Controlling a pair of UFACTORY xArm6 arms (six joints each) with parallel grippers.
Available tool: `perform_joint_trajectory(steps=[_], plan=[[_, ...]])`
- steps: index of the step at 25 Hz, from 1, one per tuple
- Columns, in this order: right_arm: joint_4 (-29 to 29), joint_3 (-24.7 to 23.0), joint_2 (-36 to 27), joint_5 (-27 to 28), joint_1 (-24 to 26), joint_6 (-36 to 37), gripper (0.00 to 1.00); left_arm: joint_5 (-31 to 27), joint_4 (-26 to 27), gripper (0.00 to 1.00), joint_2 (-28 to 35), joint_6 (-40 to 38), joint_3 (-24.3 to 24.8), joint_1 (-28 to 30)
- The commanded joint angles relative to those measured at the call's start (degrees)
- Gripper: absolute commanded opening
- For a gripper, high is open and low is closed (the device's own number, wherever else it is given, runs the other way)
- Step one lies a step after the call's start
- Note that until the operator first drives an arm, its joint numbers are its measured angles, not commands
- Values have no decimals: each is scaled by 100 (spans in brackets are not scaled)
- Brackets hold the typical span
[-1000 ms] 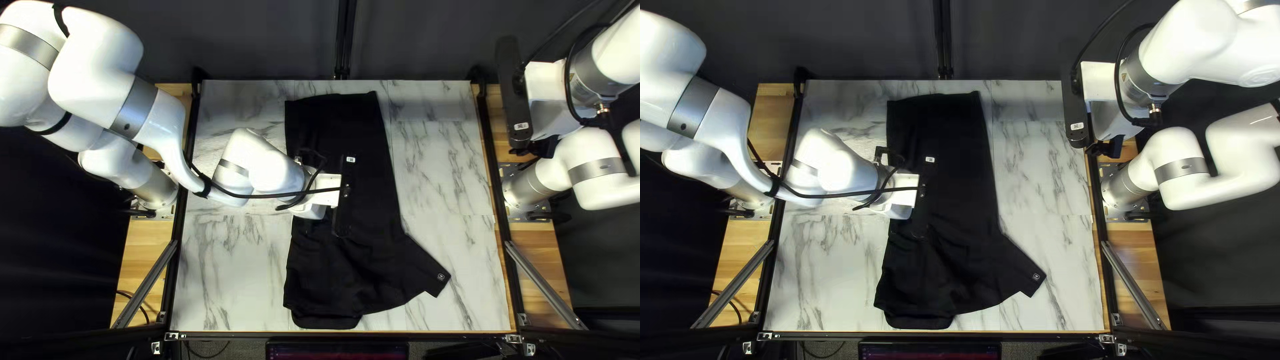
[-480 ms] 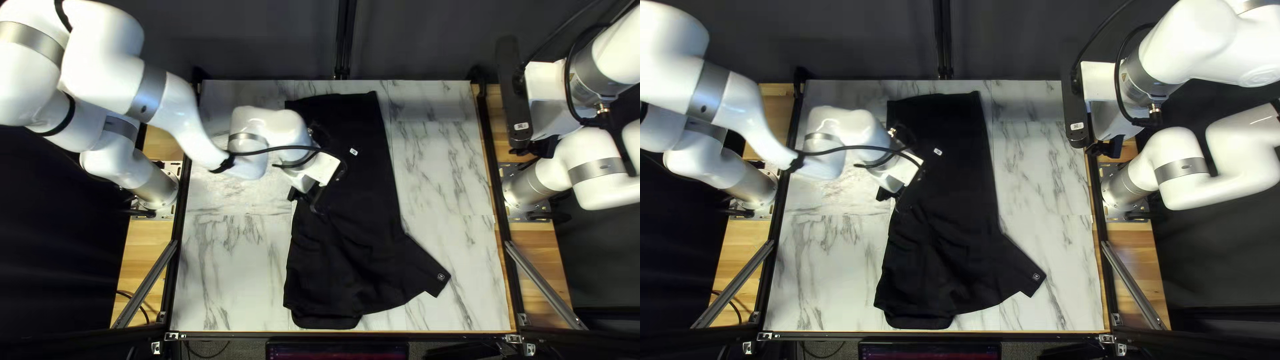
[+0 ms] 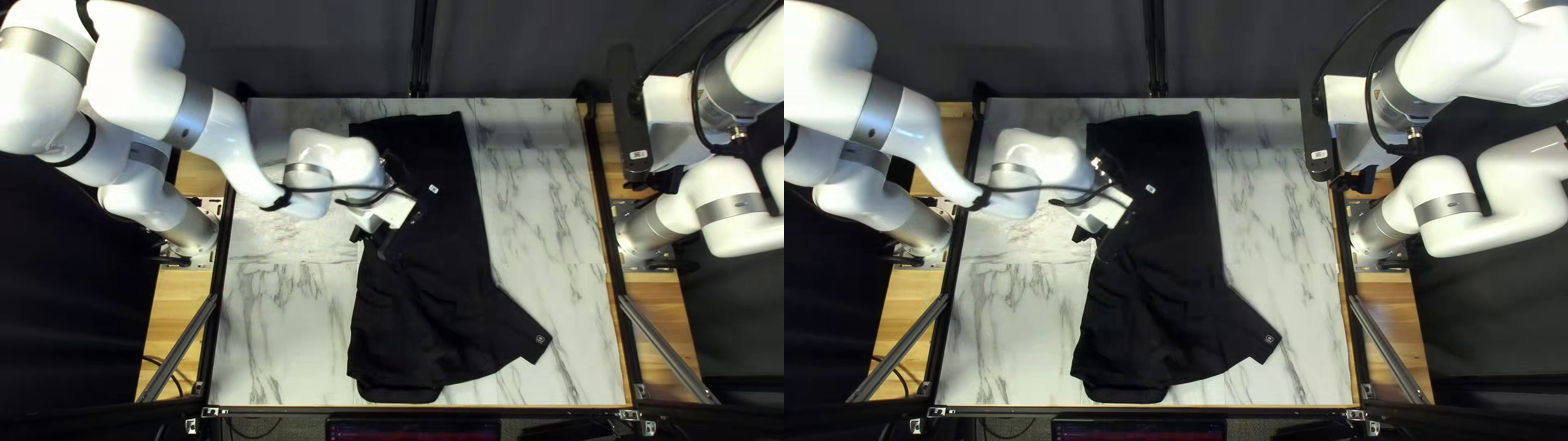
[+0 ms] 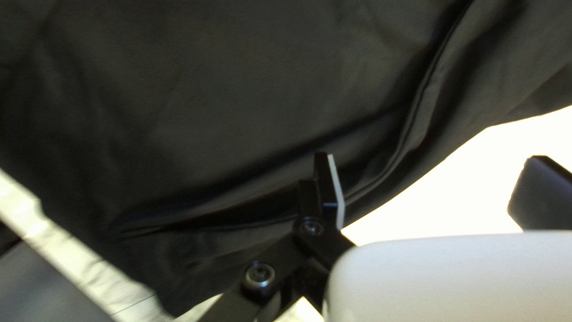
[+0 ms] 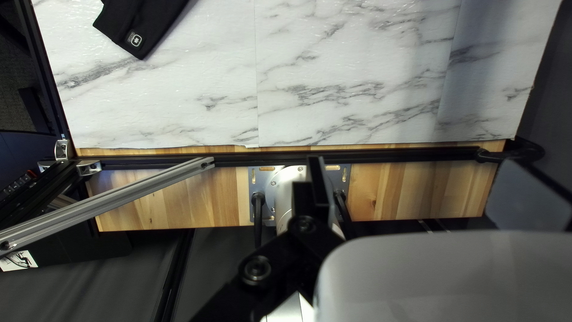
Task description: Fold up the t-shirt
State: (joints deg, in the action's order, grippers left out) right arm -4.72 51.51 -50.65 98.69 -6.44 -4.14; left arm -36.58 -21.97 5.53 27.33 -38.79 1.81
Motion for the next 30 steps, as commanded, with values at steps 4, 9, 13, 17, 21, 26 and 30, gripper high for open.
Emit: perform_joint_trajectory(steps=[4, 9, 13, 17, 21, 26, 30], plan=[[0, 0, 0, 0, 0, 0, 100, -82, -320, 100, -102, -83, -38, 33], [0, 0, 0, 0, 0, 0, 100, -207, -418, 100, -213, 79, -191, 225], [0, 0, 0, 0, 0, 0, 100, -447, -661, 100, -488, 290, -380, 480], [0, 0, 0, 0, 0, 0, 100, -498, -680, 98, -778, 517, -520, 514], [0, 0, 0, 0, 0, 0, 100, -495, -652, 84, -957, 859, -635, 381], [0, 0, 0, 0, 0, 0, 100, -344, -581, 67, -1082, 1269, -622, 71], [0, 0, 0, 0, 0, 0, 100, -219, -493, 64, -1182, 1435, -600, -27]])
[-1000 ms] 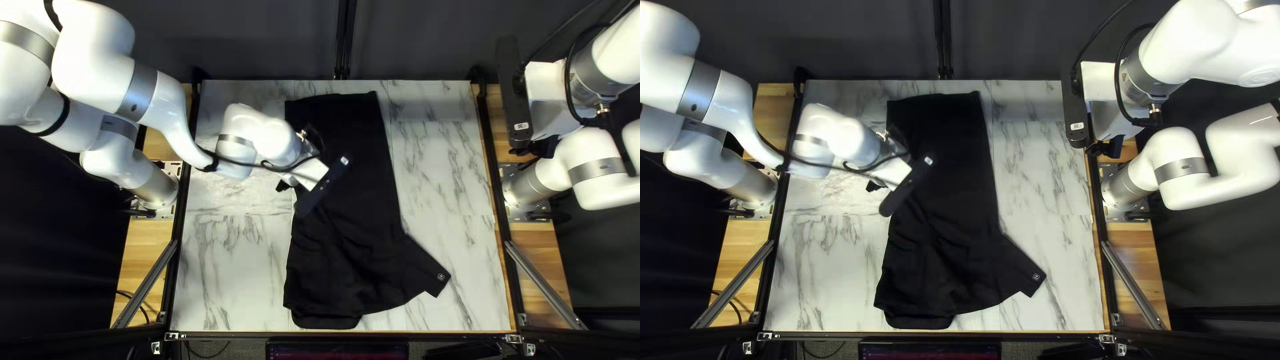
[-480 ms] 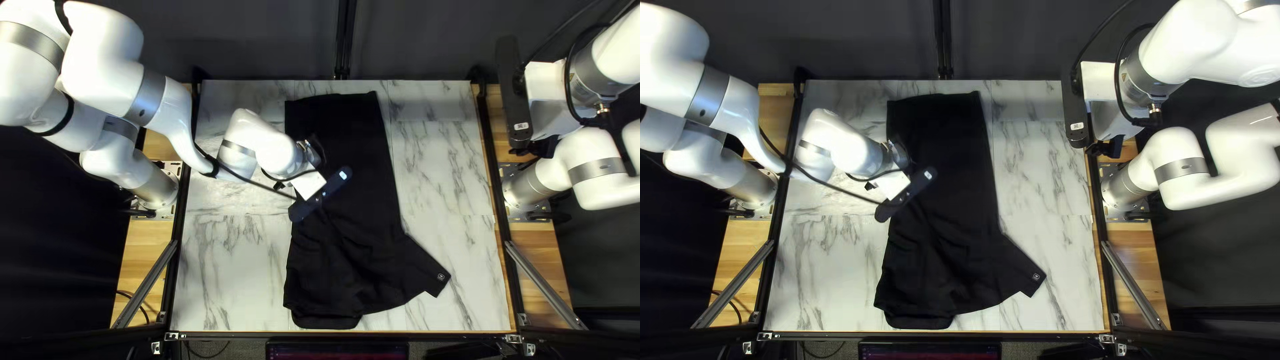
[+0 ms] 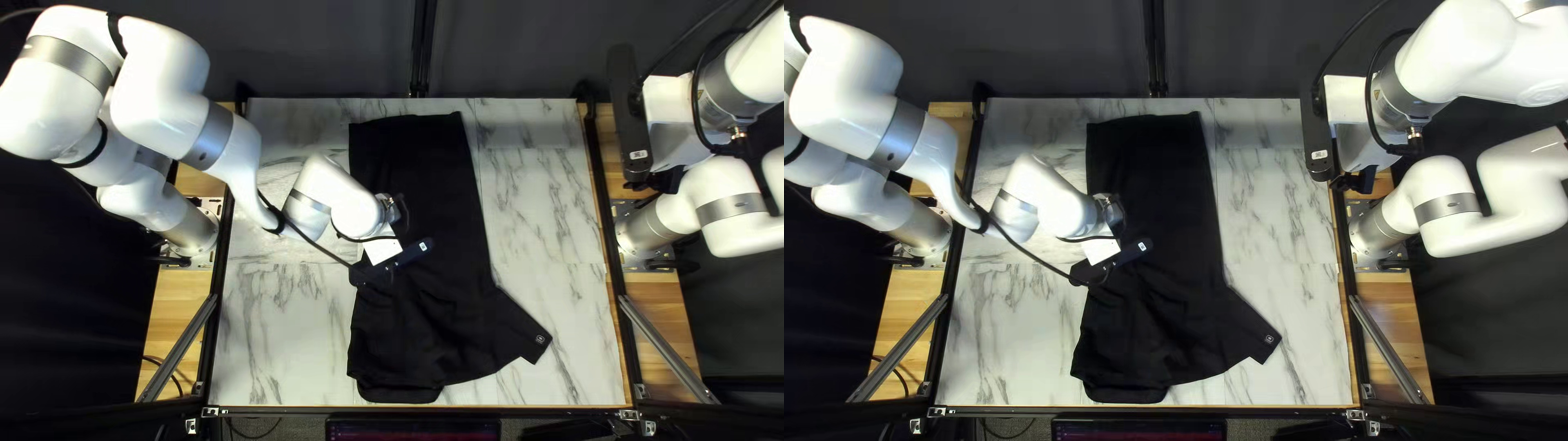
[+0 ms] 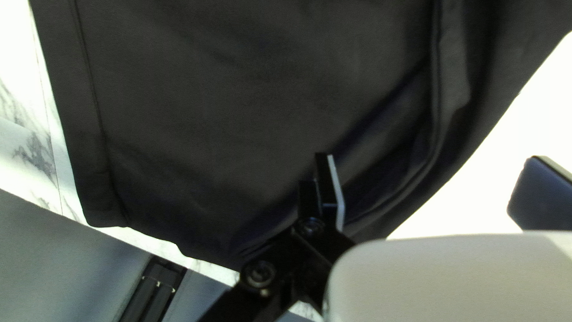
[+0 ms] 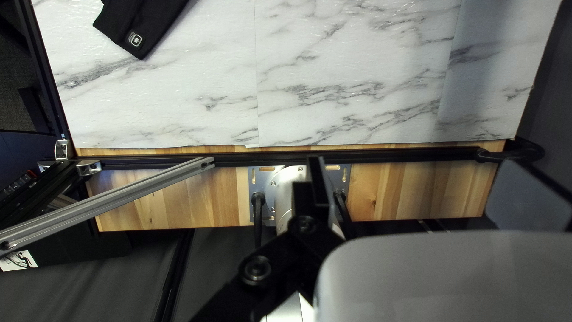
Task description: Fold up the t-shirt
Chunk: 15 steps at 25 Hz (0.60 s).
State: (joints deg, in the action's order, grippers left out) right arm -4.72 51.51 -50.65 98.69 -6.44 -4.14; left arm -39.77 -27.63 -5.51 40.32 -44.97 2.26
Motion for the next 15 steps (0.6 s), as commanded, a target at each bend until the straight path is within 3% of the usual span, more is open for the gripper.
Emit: perform_joint_trajectory(steps=[1, 7, 9, 10, 15], plan=[[0, 0, 0, 0, 0, 0, 100, 156, 101, 63, -139, 174, 15, -88], [0, 0, 0, 0, 0, 0, 100, 363, 265, 56, -241, 405, 47, -185], [0, 0, 0, 0, 0, 0, 100, 385, 316, 6, -229, 470, 63, -204], [0, 0, 0, 0, 0, 0, 100, 385, 331, 1, -218, 489, 70, -207], [0, 0, 0, 0, 0, 0, 100, 379, 382, 0, -174, 563, 92, -214]])
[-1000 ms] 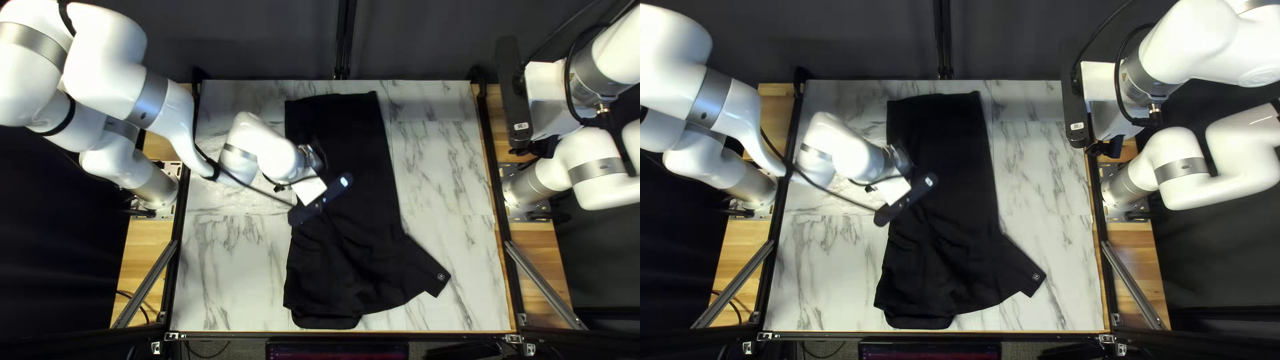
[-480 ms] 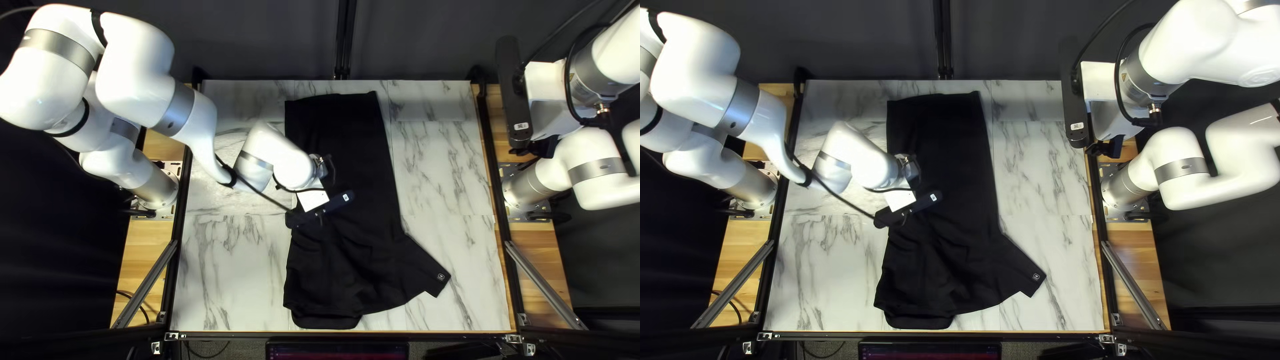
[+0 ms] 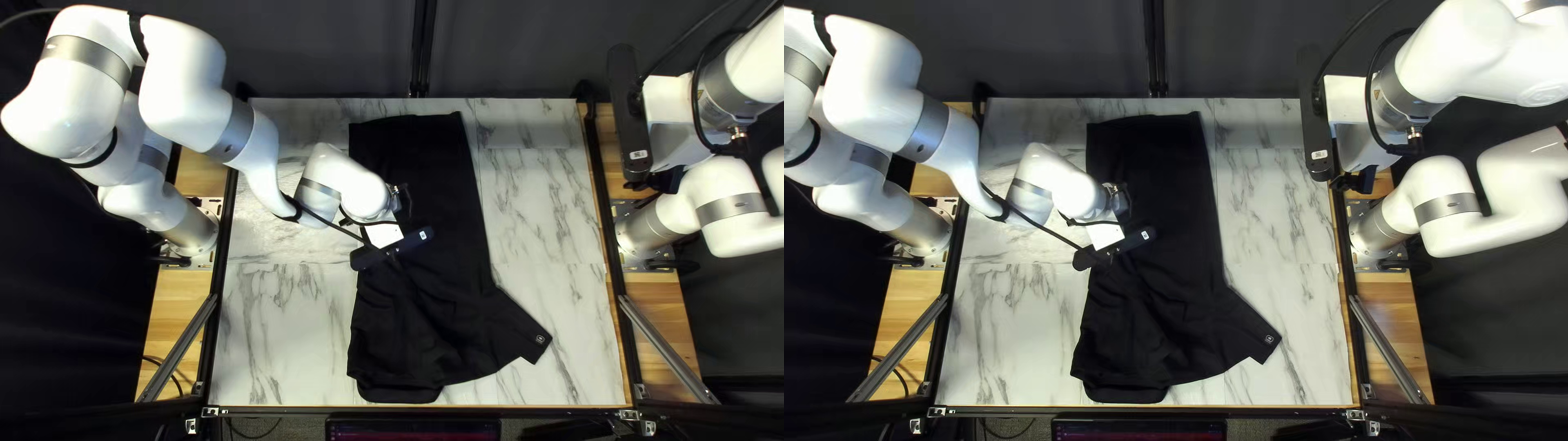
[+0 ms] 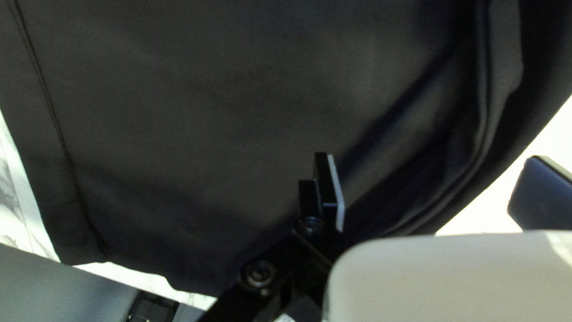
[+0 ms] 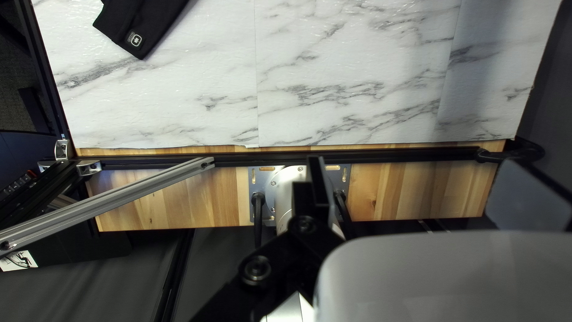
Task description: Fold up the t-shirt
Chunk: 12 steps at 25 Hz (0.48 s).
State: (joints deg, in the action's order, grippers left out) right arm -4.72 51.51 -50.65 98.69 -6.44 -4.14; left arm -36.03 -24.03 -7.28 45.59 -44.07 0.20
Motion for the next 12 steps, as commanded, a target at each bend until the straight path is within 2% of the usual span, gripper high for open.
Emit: perform_joint_trajectory(steps=[1, 12], plan=[[0, 0, 0, 0, 0, 0, 100, 14, 30, 0, 6, 50, 16, -11], [0, 0, 0, 0, 0, 0, 100, -253, 60, 0, 372, 12, 102, 163]])
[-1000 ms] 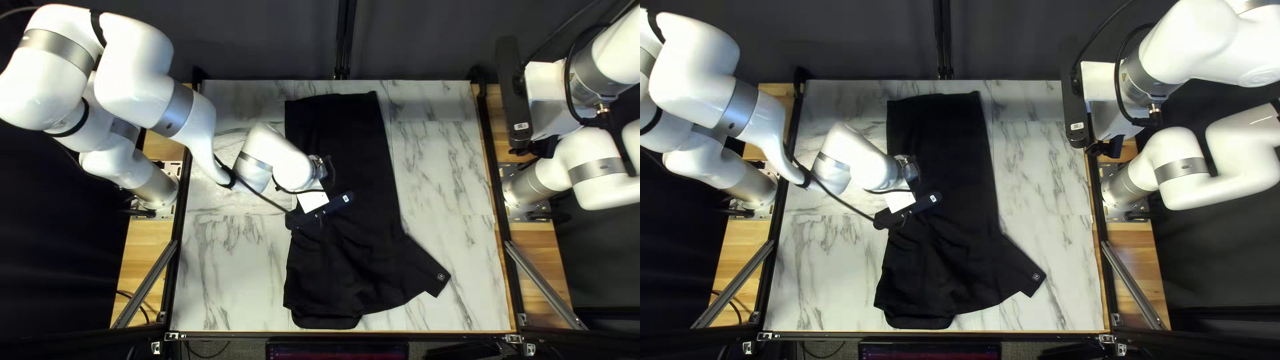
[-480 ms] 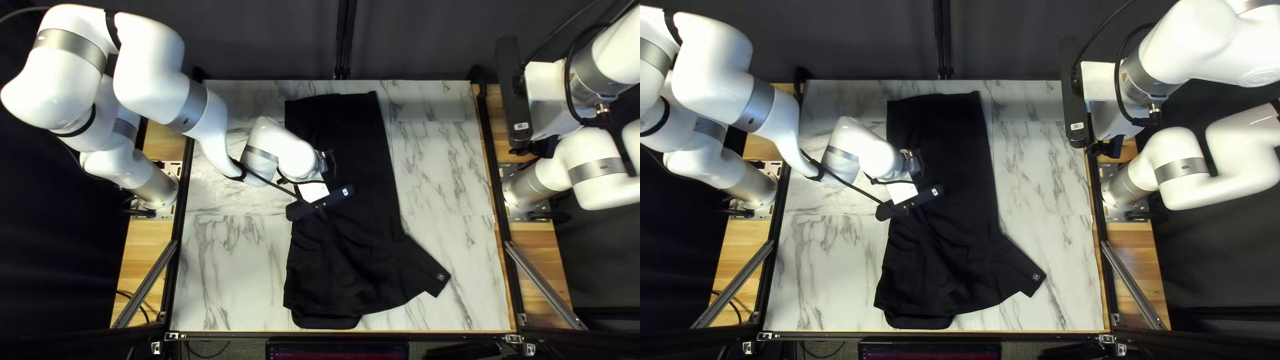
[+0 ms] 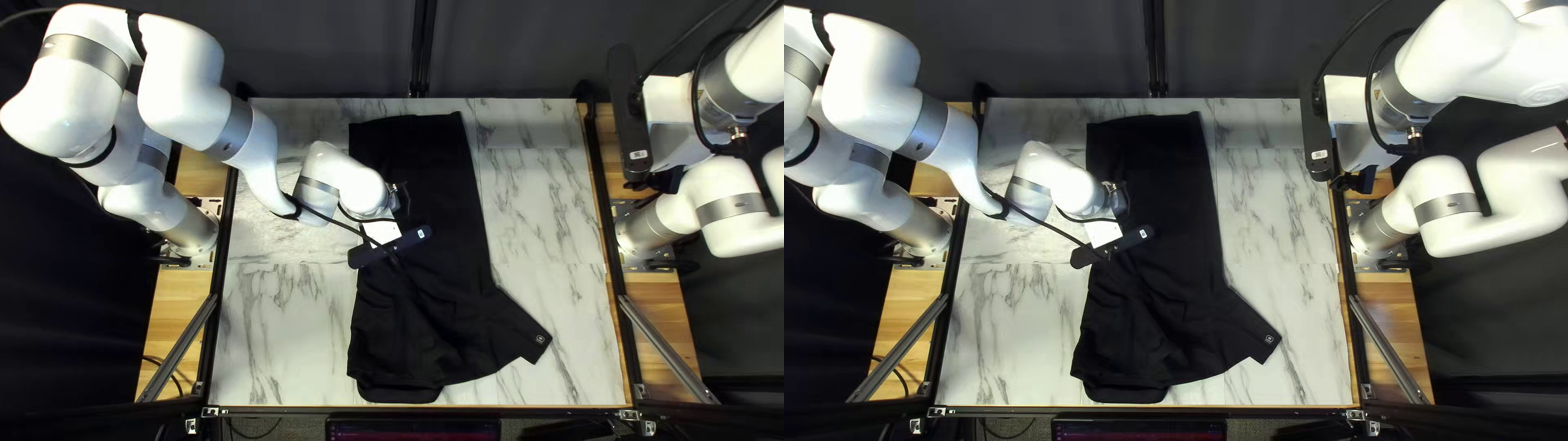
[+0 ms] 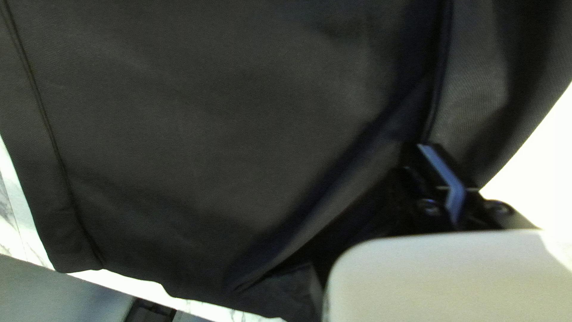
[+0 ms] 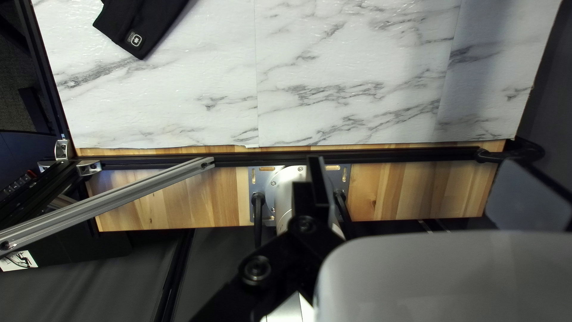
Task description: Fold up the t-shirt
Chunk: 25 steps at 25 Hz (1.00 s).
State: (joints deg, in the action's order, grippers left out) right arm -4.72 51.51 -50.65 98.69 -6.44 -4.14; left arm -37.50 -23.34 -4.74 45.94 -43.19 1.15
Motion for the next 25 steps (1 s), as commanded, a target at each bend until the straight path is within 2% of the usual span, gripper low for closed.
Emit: perform_joint_trajectory(steps=[1, 2, 3, 4, 5, 14, 16, 19, 21, 25], plan=[[0, 0, 0, 0, 0, 0, 100, -108, -3, 5, 125, -15, 19, 75], [0, 0, 0, 0, 0, 0, 100, -94, 9, 60, 129, 1, 38, 72], [0, 0, 0, 0, 0, 0, 100, -77, 17, 85, 118, 11, 47, 64], [0, 0, 0, 0, 0, 0, 100, -50, 35, 97, 93, 39, 52, 47], [0, 0, 0, 0, 0, 0, 100, -33, 54, 100, 71, 62, 48, 38], [0, 0, 0, 0, 0, 0, 100, 28, 175, 100, -77, 249, -21, -52], [0, 0, 0, 0, 0, 0, 100, 65, 201, 97, -137, 277, -45, -62], [0, 0, 0, 0, 0, 0, 100, 116, 250, 79, -225, 355, -82, -89], [0, 0, 0, 0, 0, 0, 100, 145, 292, 76, -258, 425, -90, -115], [0, 0, 0, 0, 0, 0, 100, 146, 381, 63, -237, 551, -69, -137]])
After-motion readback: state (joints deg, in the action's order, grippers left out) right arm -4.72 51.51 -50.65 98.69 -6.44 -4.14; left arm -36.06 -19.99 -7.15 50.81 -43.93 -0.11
